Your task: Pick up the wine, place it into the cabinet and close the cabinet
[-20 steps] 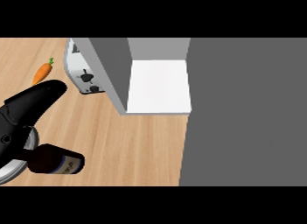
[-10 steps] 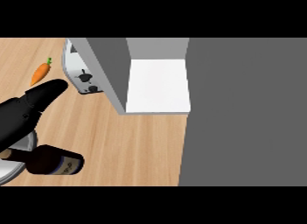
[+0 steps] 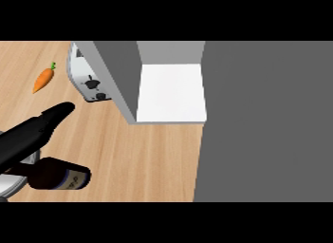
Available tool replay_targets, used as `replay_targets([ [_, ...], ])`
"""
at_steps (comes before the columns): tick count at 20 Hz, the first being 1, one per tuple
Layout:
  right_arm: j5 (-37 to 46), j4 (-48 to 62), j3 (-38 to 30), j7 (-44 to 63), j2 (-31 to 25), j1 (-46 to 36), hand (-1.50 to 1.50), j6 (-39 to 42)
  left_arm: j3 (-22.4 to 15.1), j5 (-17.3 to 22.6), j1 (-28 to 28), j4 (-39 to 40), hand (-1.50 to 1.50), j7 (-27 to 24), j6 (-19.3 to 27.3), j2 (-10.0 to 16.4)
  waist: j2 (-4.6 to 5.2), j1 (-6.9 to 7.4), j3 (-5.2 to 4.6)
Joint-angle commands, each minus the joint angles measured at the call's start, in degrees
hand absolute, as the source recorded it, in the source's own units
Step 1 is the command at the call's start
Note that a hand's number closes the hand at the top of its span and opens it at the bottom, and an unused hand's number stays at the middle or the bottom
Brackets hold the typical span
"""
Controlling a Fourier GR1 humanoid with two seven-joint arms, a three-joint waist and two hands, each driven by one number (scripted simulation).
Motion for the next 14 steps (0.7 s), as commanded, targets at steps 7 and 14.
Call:
replay_targets([
  [7,-9.39,-0.42,-6.47,-1.28,-0.45,2.63,-1.5,5.71,3.07,13.33,19.18,4.33,-1.5,-14.45,15.06,0.0,0.02,0.43,0.0],
  [14,-10.99,-5.77,-7.75,-1.67,0.68,9.26,-1.5,9.09,1.28,20.61,27.81,5.68,-1.5,-24.1,18.94,0.01,-0.13,0.17,0.03],
])
